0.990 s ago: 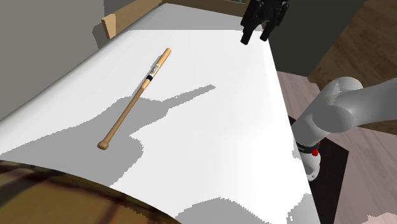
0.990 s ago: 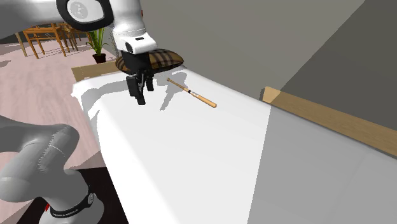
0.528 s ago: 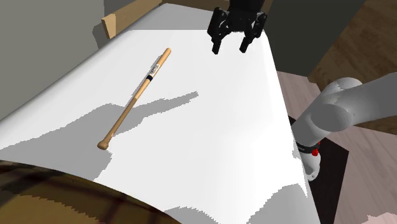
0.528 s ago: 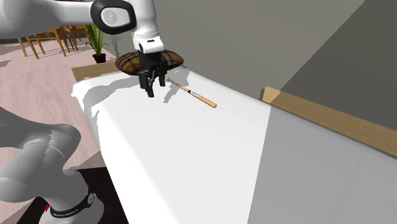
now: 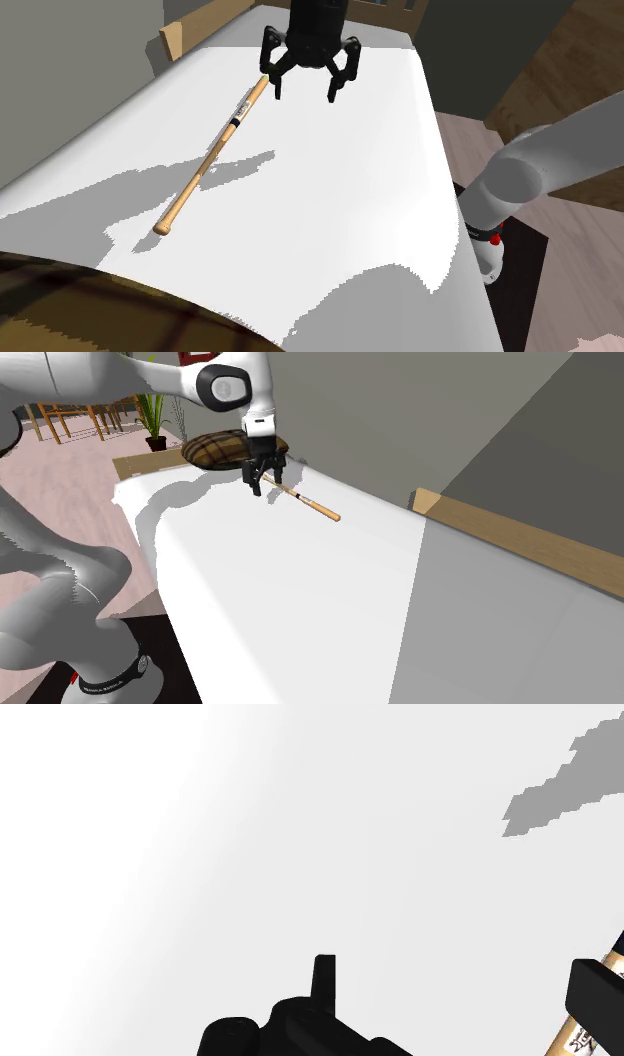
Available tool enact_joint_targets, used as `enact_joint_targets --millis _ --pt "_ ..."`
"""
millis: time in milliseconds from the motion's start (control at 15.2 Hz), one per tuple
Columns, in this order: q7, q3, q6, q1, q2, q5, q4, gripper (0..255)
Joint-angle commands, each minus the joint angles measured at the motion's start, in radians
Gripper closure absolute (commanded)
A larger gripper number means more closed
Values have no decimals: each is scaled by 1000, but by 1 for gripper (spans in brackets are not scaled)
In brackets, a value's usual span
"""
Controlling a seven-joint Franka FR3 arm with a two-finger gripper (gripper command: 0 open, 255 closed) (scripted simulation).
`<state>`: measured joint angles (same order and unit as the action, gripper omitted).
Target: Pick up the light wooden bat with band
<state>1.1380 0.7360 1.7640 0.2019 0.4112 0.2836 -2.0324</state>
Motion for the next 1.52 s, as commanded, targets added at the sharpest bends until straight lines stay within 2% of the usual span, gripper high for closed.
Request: enact_joint_targets --millis 0,198,330,396,528,594,1056,1188,1254,1452 --pt "127 77 17 39 -83 -37 64 0" --pt "331 206 42 98 -253 -152 172 0" --pt "492 285 45 111 -402 -277 255 0" --pt "576 309 38 97 -484 -352 300 0" --pt "725 307 10 23 -638 -487 400 0" --pt "736 286 6 -2 -650 -495 413 0" --pt "743 273 106 0 -654 -502 316 0" --pt "743 273 106 1 -654 -502 316 0" --pt "743 273 105 0 -655 -502 318 255" --pt "743 273 104 0 -656 -503 319 255"
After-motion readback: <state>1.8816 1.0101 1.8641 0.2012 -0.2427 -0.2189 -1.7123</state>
